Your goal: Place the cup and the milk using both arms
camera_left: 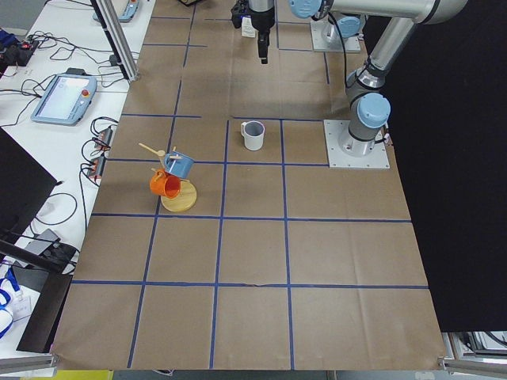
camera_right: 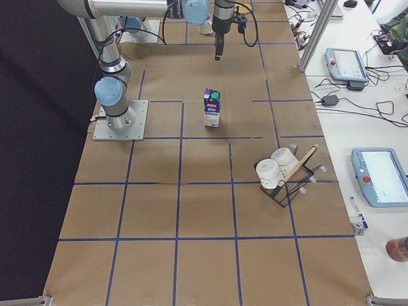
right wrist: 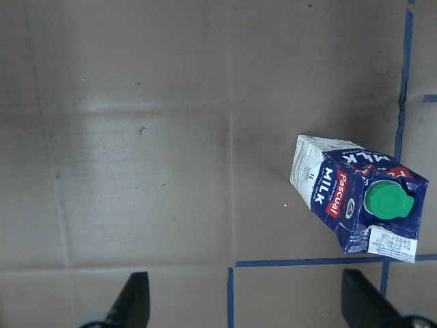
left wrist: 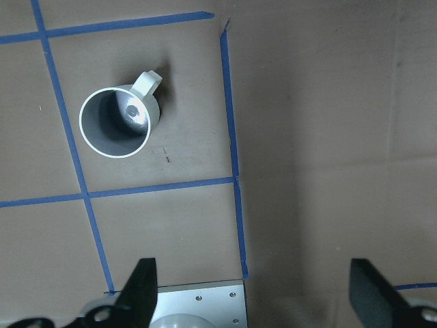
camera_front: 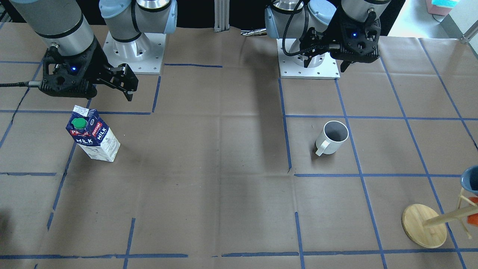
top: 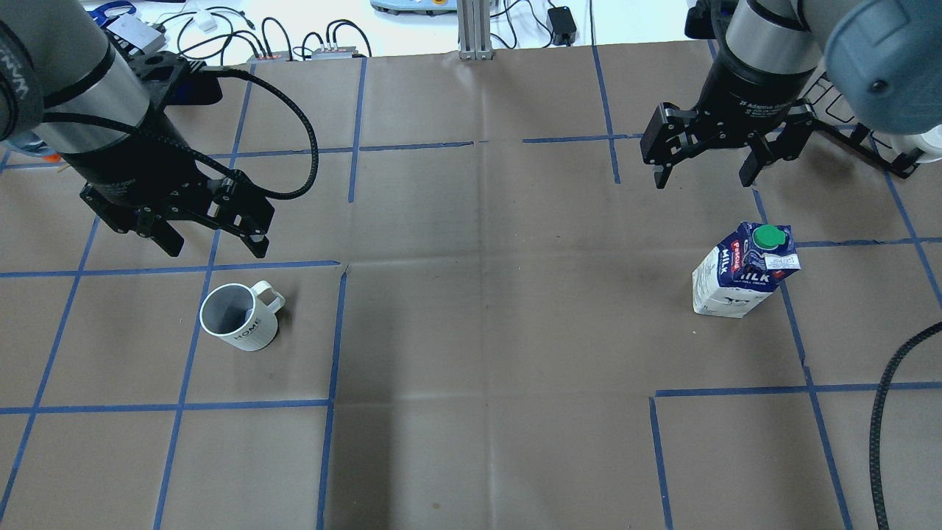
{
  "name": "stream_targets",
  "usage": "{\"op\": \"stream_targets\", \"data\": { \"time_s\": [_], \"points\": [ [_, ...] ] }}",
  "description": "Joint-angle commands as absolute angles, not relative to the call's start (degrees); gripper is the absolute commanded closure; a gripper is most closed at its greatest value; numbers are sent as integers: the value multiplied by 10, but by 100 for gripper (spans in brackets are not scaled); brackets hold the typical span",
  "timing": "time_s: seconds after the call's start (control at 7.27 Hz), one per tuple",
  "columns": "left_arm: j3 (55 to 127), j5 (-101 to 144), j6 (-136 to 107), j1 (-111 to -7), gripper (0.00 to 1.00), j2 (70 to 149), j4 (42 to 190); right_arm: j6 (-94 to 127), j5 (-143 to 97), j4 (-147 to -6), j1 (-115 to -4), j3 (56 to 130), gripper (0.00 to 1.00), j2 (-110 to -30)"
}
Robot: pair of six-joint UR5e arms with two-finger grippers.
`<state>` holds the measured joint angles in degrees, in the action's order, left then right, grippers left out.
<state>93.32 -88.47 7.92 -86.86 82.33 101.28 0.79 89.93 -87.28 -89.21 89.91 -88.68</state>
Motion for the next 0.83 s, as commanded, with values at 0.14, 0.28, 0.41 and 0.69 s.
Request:
{"op": "stream_targets", "data": {
  "time_s": [0.14,0.28,0.41,0.69],
  "points": [
    [927,-881,87,-838,0,828,1012,8,898,-873,-891,899,0,-887],
    [927,-886,86,-836,0,831,1011,8,898,-873,-891,899,0,-887],
    [928,-884,86,-836,0,835,1007,8,898,-873,-891,899,0,-887],
    [928,-878,77,-837,0,827,957,8,898,-873,-891,899,0,-887]
  ]
}}
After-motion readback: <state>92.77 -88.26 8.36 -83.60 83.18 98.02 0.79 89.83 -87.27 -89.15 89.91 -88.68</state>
